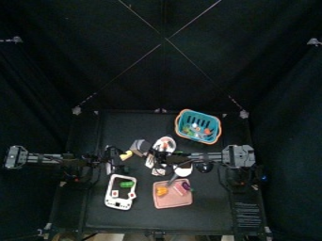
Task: Grab cleaver
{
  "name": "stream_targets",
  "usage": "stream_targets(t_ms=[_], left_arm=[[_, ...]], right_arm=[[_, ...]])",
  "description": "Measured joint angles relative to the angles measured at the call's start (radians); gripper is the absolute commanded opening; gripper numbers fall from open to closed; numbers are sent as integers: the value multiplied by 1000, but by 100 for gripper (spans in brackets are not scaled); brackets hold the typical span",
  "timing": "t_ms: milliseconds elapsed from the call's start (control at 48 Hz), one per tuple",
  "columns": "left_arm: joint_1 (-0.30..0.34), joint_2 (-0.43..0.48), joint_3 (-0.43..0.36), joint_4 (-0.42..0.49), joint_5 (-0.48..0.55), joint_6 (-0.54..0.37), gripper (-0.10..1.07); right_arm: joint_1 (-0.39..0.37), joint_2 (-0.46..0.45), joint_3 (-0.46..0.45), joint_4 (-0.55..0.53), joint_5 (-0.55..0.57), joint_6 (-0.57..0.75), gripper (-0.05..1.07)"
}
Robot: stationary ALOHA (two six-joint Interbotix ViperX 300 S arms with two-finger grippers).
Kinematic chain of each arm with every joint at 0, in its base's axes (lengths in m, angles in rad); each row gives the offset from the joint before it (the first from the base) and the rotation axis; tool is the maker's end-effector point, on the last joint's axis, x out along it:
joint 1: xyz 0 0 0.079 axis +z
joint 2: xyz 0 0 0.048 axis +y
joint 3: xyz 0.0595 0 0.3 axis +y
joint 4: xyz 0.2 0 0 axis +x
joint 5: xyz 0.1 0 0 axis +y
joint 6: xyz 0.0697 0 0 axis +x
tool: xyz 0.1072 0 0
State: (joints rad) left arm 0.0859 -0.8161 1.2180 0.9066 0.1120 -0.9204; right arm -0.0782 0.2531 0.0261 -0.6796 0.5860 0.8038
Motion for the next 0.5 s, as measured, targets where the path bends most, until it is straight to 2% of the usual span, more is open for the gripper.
stream_targets(t_ms=[500], left_arm=[[5,0,3,0,0,0,100]], right_arm=[[-15,28,-15,0,-28,-5,86]])
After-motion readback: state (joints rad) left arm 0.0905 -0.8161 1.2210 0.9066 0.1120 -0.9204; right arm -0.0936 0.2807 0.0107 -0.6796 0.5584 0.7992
